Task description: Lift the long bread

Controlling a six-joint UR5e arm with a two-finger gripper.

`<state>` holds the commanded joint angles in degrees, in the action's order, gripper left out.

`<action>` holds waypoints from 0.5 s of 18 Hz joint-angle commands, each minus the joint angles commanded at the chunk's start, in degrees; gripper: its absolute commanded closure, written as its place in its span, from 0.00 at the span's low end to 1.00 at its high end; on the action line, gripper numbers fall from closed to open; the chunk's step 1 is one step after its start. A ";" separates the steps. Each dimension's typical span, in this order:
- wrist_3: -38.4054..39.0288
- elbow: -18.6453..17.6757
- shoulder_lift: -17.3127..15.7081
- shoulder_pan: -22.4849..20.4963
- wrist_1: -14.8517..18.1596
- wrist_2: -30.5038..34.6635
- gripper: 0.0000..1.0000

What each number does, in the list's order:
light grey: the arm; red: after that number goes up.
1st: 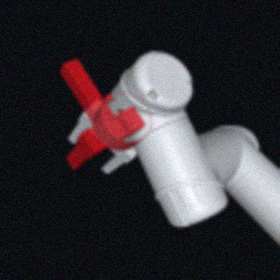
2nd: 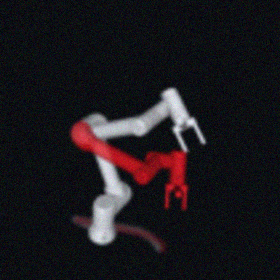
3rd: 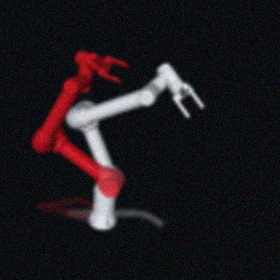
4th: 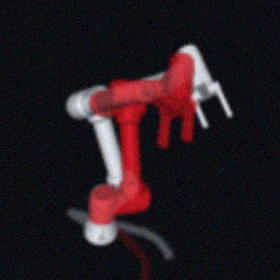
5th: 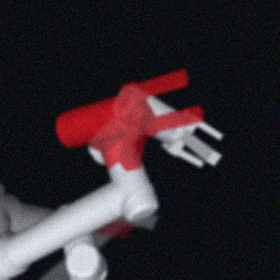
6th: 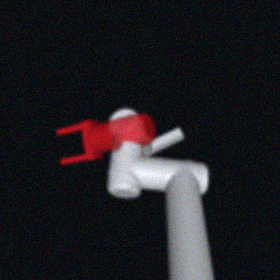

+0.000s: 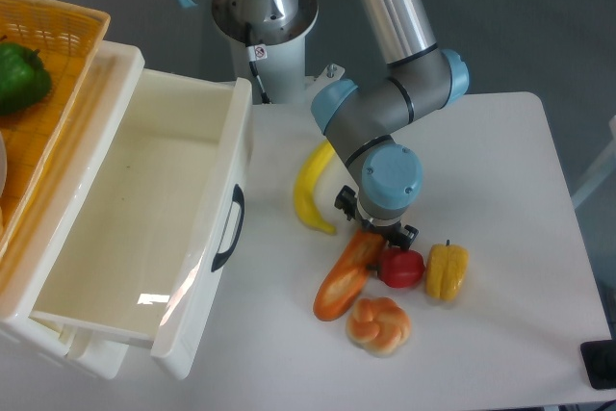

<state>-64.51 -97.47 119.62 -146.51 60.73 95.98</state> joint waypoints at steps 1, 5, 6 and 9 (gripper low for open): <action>0.00 0.09 0.00 0.00 0.00 0.00 0.58; 0.35 0.18 -0.18 0.00 0.18 0.09 1.00; 0.44 0.44 -0.26 0.00 0.18 -0.17 1.00; 0.44 1.05 -0.26 0.00 0.70 -0.26 1.00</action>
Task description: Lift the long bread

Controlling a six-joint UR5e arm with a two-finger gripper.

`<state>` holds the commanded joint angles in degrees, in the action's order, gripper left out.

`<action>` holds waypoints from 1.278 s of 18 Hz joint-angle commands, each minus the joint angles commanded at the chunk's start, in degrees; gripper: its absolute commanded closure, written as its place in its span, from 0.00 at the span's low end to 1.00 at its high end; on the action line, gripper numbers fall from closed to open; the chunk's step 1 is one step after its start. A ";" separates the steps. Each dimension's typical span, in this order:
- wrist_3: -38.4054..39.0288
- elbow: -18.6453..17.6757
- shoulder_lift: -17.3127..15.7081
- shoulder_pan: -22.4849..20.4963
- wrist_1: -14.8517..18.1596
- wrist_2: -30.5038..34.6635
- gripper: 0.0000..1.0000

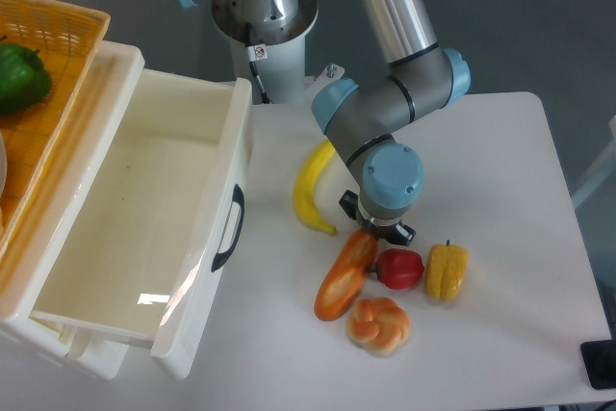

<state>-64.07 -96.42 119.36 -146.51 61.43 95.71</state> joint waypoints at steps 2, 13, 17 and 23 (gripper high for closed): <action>0.00 0.18 0.00 0.00 0.00 0.00 1.00; -0.70 6.32 -3.25 -0.18 6.68 -1.22 1.00; -0.70 7.39 -6.32 -0.70 7.38 -5.79 1.00; -0.70 8.44 -8.70 -0.18 7.82 -10.54 1.00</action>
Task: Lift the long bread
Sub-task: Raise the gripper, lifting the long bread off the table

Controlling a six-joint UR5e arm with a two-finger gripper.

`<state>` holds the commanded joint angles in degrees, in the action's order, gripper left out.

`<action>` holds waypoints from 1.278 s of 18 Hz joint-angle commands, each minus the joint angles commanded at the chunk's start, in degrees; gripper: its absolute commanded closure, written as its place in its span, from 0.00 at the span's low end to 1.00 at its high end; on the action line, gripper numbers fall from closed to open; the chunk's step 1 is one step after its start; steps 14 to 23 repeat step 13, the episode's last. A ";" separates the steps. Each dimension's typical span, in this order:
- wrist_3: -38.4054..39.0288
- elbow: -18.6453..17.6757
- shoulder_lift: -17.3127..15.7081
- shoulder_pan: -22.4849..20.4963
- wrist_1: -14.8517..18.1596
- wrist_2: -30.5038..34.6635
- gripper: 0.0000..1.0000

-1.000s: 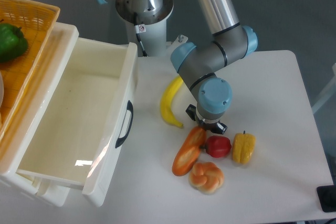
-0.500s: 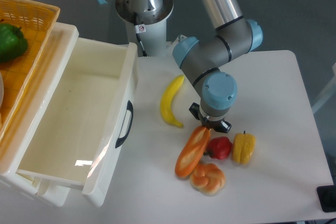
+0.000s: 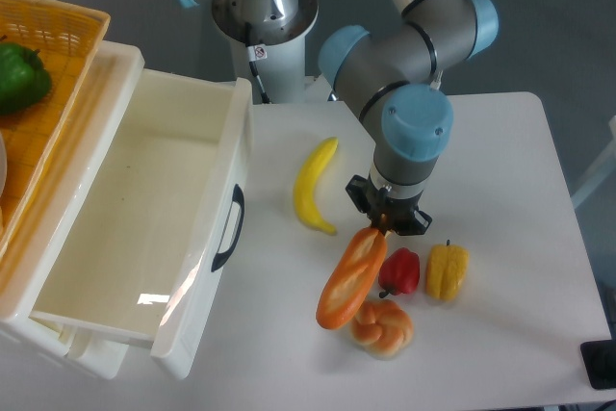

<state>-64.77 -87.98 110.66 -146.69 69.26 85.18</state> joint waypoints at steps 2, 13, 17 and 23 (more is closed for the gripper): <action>0.00 0.61 -0.62 -0.17 -0.09 -2.64 1.00; -4.83 0.88 -1.41 -1.84 0.97 -2.91 1.00; -4.83 0.88 -1.41 -1.84 0.97 -2.91 1.00; -4.83 0.88 -1.41 -1.84 0.97 -2.91 1.00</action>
